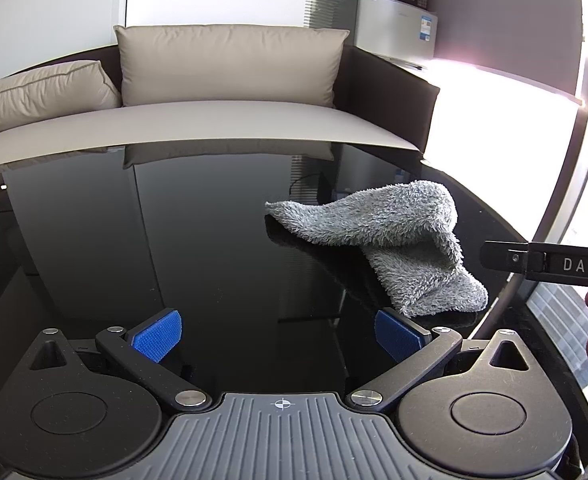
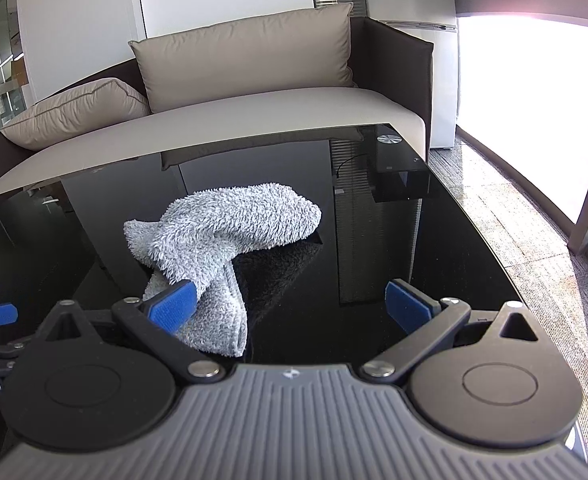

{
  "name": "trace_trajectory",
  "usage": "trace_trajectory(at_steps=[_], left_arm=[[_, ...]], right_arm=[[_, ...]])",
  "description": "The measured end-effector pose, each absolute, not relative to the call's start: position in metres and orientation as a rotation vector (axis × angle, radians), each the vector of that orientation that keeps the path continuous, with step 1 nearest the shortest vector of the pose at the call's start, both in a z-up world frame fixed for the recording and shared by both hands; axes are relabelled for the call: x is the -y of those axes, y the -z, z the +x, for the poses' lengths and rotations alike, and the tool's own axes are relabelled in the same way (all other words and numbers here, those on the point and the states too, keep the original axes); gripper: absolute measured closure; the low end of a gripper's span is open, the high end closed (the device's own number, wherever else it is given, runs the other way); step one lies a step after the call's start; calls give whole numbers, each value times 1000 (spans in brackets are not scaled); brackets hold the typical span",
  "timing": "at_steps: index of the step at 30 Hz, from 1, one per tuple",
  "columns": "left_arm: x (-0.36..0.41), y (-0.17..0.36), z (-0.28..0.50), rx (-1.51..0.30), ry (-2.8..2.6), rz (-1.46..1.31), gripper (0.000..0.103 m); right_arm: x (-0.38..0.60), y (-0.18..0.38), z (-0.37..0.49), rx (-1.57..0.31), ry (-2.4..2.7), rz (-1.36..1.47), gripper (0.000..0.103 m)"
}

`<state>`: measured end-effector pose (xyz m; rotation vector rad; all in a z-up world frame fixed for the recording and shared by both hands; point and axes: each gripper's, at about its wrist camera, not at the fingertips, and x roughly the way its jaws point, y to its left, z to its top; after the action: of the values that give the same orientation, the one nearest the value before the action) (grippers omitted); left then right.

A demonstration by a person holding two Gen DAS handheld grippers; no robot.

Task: Fold towel
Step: 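Move the right gripper onto the grey towel's edge and close on it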

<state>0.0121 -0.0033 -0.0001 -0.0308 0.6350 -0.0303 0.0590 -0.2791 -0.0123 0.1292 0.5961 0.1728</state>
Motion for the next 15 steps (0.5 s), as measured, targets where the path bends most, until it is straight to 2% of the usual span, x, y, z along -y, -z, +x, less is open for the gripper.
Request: trace_trajectory(at_steps=[15], left_arm=[[-1,0,57,-624,32,-49,1]], right_arm=[[289,4,103,-549,-212,170,0]])
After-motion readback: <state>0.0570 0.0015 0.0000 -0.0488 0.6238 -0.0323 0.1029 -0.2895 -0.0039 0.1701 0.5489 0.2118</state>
